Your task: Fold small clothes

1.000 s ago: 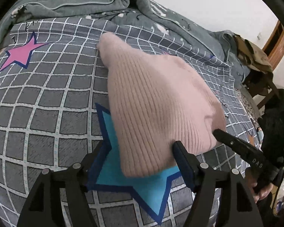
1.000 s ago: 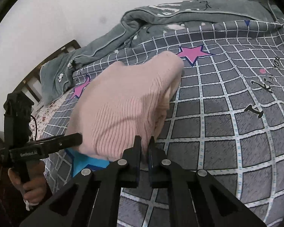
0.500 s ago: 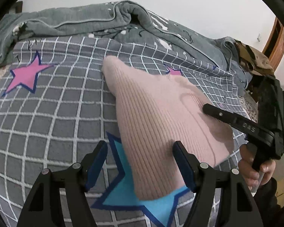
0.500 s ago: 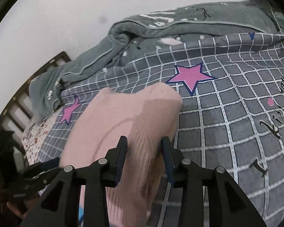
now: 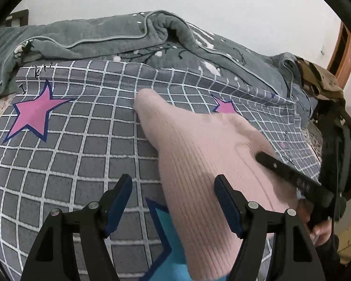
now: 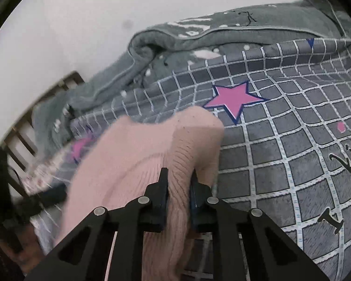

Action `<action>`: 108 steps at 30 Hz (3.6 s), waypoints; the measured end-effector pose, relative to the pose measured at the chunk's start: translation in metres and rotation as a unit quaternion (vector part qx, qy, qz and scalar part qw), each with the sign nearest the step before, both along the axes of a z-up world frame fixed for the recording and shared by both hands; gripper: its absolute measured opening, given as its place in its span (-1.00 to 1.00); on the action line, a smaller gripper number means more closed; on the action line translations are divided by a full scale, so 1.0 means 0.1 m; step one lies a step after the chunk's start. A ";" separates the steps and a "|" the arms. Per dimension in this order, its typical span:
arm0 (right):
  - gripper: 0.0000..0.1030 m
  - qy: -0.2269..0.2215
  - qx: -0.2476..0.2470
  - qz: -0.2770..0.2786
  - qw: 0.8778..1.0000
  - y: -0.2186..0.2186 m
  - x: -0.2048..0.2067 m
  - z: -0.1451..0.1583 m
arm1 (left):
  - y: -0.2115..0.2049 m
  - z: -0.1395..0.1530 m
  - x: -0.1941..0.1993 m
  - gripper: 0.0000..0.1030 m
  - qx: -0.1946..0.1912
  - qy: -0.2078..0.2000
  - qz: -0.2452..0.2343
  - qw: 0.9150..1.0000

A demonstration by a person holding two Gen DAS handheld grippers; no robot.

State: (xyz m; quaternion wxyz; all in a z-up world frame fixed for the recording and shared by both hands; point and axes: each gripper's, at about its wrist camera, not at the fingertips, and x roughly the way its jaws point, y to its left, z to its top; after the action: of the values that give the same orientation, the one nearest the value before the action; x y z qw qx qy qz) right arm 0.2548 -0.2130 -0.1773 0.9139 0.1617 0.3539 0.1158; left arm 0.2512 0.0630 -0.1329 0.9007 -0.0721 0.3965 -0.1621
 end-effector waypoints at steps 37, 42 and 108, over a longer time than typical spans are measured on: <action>-0.30 0.020 -0.004 -0.009 1.000 -0.27 0.57 -0.12 | -0.25 -0.29 1.22 -0.24 0.004 0.011 0.003 1.000; -0.30 0.015 -0.018 -0.010 1.000 -0.24 0.55 -0.10 | -0.26 -0.32 1.18 -0.12 0.037 0.004 0.025 0.999; -0.14 -0.052 -0.122 -0.032 0.991 0.28 -1.46 0.94 | 0.01 0.05 -0.56 0.03 -0.026 -0.052 0.028 0.998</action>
State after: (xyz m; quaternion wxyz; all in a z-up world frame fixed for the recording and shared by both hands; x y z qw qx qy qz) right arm 0.1085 -0.1851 -0.0828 0.9473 0.0540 0.3117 0.0507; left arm 0.1956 0.0640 -0.1283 0.9222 -0.0978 0.3427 -0.1502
